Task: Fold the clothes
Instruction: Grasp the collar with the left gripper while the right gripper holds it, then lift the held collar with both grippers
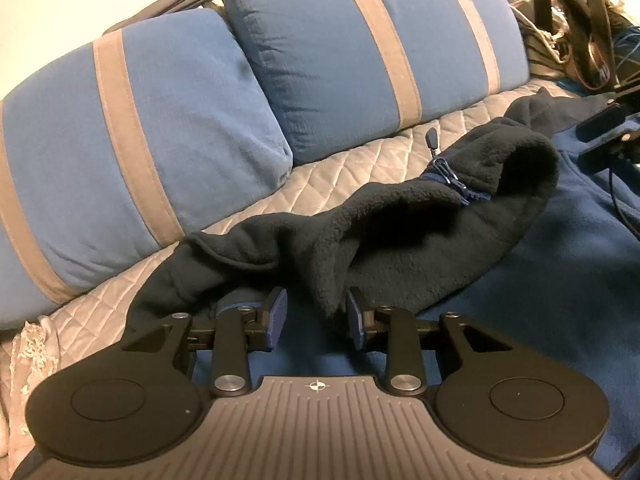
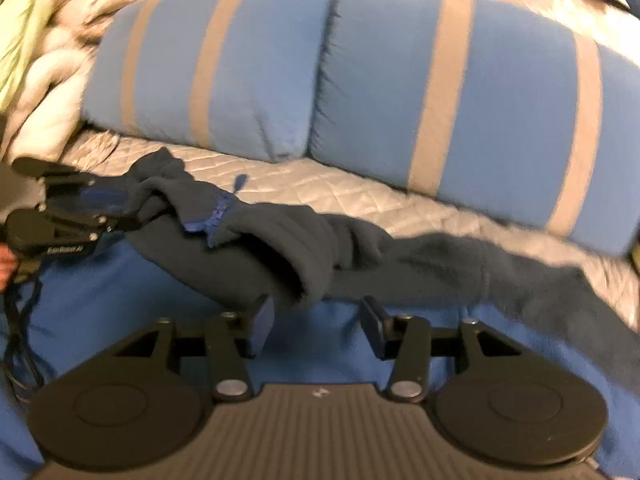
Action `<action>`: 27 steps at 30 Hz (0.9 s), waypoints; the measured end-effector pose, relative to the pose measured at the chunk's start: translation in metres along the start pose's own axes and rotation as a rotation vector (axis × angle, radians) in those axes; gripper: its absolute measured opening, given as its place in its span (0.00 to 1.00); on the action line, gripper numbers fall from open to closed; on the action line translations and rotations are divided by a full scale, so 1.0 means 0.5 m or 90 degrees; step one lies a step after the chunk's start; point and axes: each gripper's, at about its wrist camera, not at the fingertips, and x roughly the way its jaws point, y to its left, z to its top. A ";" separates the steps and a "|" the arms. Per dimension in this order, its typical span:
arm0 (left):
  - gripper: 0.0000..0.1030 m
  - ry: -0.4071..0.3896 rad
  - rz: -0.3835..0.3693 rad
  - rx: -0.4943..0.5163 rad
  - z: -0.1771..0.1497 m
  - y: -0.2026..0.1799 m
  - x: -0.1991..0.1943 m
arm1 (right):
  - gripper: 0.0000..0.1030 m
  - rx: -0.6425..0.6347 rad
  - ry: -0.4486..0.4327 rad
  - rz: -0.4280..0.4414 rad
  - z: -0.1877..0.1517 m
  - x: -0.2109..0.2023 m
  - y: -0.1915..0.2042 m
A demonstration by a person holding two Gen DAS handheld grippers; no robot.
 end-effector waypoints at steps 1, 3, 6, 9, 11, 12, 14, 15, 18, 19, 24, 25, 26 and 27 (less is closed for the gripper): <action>0.32 0.001 0.001 -0.002 0.000 0.000 0.001 | 0.61 -0.008 -0.002 -0.001 0.003 0.007 0.004; 0.32 0.001 0.001 -0.007 0.001 0.001 0.003 | 0.61 -0.024 -0.007 -0.003 0.010 0.022 0.012; 0.32 0.003 0.002 -0.019 0.004 0.005 0.008 | 0.59 -0.030 -0.018 -0.013 0.020 0.050 0.018; 0.32 0.007 -0.004 -0.025 0.009 0.005 0.017 | 0.41 -0.013 -0.017 -0.025 0.024 0.075 0.013; 0.32 0.009 -0.007 -0.029 0.012 0.005 0.022 | 0.25 0.007 -0.011 -0.031 0.025 0.086 0.009; 0.32 0.010 -0.007 -0.030 0.013 0.004 0.024 | 0.17 0.012 -0.011 -0.030 0.024 0.088 0.008; 0.29 0.006 0.001 -0.023 0.014 0.001 0.021 | 0.13 0.005 -0.015 -0.033 0.021 0.083 0.011; 0.21 0.003 0.010 -0.020 0.015 0.002 0.019 | 0.12 0.000 -0.019 -0.039 0.019 0.079 0.012; 0.11 -0.006 0.022 -0.019 0.018 0.010 0.007 | 0.09 0.000 -0.018 -0.051 0.018 0.071 0.005; 0.10 -0.009 0.025 -0.021 0.019 0.014 0.002 | 0.09 0.002 -0.018 -0.054 0.019 0.067 0.002; 0.12 -0.011 0.002 -0.095 0.014 0.053 -0.001 | 0.08 -0.050 -0.010 -0.053 0.020 0.054 0.005; 0.13 -0.012 0.002 -0.089 0.014 0.054 0.003 | 0.08 -0.072 -0.013 -0.054 0.021 0.049 0.013; 0.13 -0.015 0.003 -0.069 0.012 0.048 0.006 | 0.08 -0.091 -0.017 -0.053 0.023 0.044 0.022; 0.15 -0.014 0.007 -0.047 0.013 0.039 0.009 | 0.08 -0.105 -0.019 -0.053 0.023 0.040 0.029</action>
